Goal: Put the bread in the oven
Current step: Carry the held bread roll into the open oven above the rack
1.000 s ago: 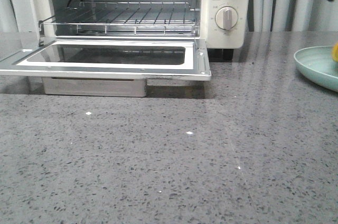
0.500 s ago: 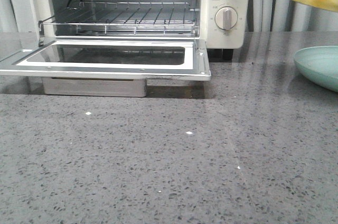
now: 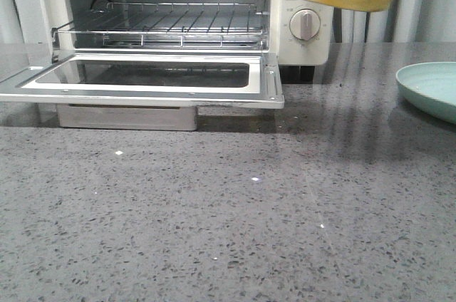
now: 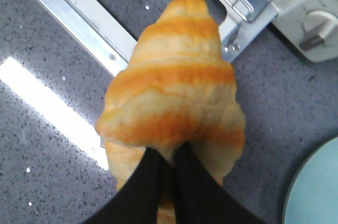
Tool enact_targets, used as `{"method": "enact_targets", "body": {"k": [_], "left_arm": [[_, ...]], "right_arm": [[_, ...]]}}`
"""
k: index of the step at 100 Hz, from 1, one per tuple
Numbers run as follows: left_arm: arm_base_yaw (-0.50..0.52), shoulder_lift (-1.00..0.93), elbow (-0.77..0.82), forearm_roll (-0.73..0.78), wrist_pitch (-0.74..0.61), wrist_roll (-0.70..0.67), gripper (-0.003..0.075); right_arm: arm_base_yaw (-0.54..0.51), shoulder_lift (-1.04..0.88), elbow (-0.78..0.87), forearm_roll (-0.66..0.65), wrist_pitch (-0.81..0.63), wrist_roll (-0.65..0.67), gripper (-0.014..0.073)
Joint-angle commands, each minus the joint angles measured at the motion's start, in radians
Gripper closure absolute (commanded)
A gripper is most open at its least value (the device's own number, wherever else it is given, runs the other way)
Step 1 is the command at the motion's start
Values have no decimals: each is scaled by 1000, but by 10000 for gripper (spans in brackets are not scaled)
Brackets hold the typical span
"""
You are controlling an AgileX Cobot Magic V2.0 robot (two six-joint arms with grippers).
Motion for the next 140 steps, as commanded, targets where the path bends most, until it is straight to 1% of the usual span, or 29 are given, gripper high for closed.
{"method": "enact_targets", "body": {"k": [1,20,39,52,62,72,82,101,117,140], "left_arm": [[3,12,-30,0,-60,0,742],[3,12,-30,0,-56,0,742],[3,12,-30,12,-29,0,741],[3,12,-30,22,-20,0,741],[3,12,-30,24,-20,0,741],[3,12,-30,24,-19,0,741],[3,12,-30,24,-12,0,741],[3,12,-30,24,-5,0,741],[3,12,-30,24,-5,0,741],[3,12,-30,24,-3,0,741]], "right_arm": [[17,10,-91,-30,10,-23,659],[45,127,-243,-73,39,-58,659],[45,239,-380,-76,55,-100,659],[45,303,-457,-151,55,-100,660],[45,343,-496,-177,48,-104,660],[45,371,-515,-193,32,-133,660],[45,389,-517,-220,-14,-133,660],[45,421,-518,-316,-61,-133,661],[45,444,-520,-336,-117,-133,661],[45,459,-520,-363,-244,-133,661]]}}
